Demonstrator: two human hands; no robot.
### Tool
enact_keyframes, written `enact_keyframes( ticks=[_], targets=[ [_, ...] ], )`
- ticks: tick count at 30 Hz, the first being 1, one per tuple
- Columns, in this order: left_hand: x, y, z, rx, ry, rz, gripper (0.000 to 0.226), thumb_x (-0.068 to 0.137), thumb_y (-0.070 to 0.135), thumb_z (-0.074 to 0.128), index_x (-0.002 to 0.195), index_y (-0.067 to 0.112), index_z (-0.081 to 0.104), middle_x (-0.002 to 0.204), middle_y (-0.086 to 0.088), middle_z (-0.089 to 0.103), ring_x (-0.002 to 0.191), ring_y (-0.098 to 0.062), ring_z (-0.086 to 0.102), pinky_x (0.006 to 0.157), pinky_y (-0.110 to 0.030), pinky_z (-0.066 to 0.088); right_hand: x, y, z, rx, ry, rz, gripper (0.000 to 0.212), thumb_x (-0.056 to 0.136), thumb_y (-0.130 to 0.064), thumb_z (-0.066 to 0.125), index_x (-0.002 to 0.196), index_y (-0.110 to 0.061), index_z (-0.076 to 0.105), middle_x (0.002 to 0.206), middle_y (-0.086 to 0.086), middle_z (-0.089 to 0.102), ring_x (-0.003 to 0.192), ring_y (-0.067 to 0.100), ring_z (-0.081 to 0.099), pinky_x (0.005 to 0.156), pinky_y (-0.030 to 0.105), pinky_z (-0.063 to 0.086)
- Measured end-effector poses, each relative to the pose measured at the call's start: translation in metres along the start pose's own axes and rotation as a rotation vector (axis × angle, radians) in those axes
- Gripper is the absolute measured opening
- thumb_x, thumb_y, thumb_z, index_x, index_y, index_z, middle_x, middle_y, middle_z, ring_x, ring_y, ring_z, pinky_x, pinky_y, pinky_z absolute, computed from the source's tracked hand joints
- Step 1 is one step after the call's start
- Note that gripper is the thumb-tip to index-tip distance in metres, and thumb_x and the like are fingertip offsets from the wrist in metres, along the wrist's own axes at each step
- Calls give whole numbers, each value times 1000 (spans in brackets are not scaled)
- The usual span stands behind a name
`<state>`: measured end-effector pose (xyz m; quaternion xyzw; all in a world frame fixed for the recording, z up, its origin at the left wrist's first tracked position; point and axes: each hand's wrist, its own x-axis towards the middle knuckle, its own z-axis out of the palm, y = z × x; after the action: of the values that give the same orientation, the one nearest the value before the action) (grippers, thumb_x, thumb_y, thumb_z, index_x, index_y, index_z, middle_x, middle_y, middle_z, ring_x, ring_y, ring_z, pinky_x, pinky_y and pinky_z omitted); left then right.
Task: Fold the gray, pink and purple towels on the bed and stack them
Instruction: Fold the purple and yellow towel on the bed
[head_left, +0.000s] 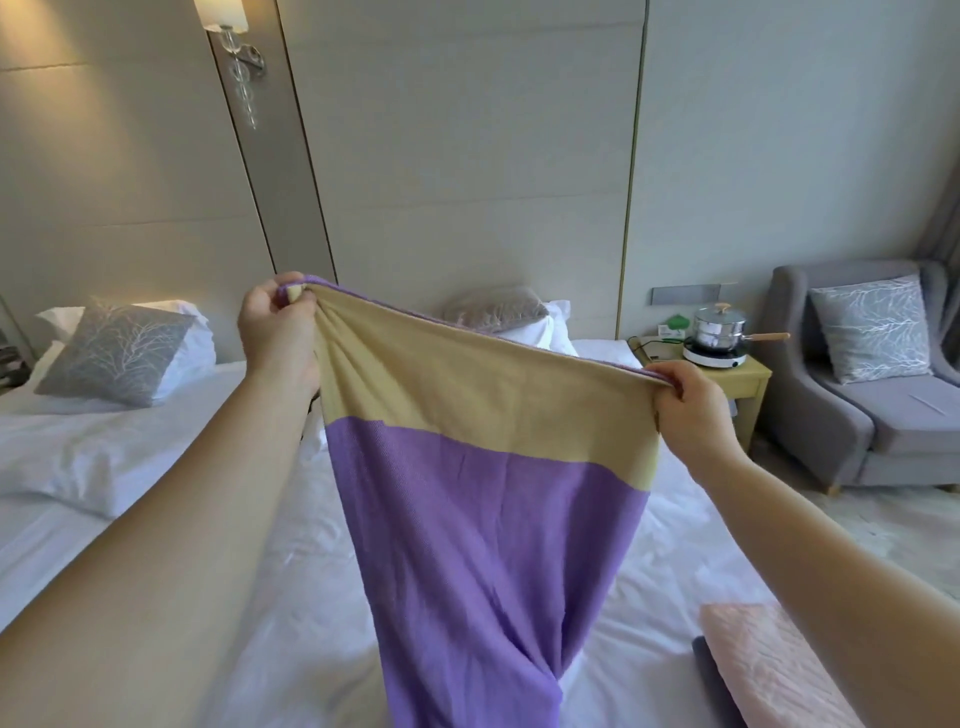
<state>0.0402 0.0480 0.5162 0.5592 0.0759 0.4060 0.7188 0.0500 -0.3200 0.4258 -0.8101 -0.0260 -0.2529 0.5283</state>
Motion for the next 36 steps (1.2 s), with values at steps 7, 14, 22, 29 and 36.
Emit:
enact_keyframes(
  ticks=[7,14,22,29,36],
  targets=[
    [12,-43,-47,301,20,-161,20,89,0,51,91,18,59,98,-8,60,90,-22,53,81,-30,42,7,11,-26,-269,-773,-57,40,91,-42,57,65,-13,48,63,-8,40,58,6,35,53,17,28],
    [-8,-71,-50,402,26,-133,20,87,3,50,93,16,63,95,-4,61,85,-19,54,79,-29,43,-10,47,-30,-1179,-903,-273,19,97,-35,44,110,-29,57,109,-10,58,105,14,53,88,27,28],
    [-9,-72,-52,478,171,-25,23,91,5,47,105,14,63,98,-1,59,86,-16,52,71,-21,40,5,40,-41,-737,47,-691,13,78,-8,53,78,-7,65,89,12,61,87,32,51,74,42,41],
    [4,-66,-65,609,239,-40,28,89,3,43,110,6,61,115,-16,63,106,-33,57,80,-28,40,13,-21,-32,124,-323,-145,37,77,11,44,65,-19,62,75,3,61,76,19,54,77,30,41],
    [1,-57,-60,620,160,-4,32,84,2,43,106,10,64,105,-4,63,97,-27,57,80,-27,41,-4,-10,-19,-1174,-842,-586,36,88,-29,30,72,-28,62,79,-8,44,98,18,41,100,29,26]
  ],
)
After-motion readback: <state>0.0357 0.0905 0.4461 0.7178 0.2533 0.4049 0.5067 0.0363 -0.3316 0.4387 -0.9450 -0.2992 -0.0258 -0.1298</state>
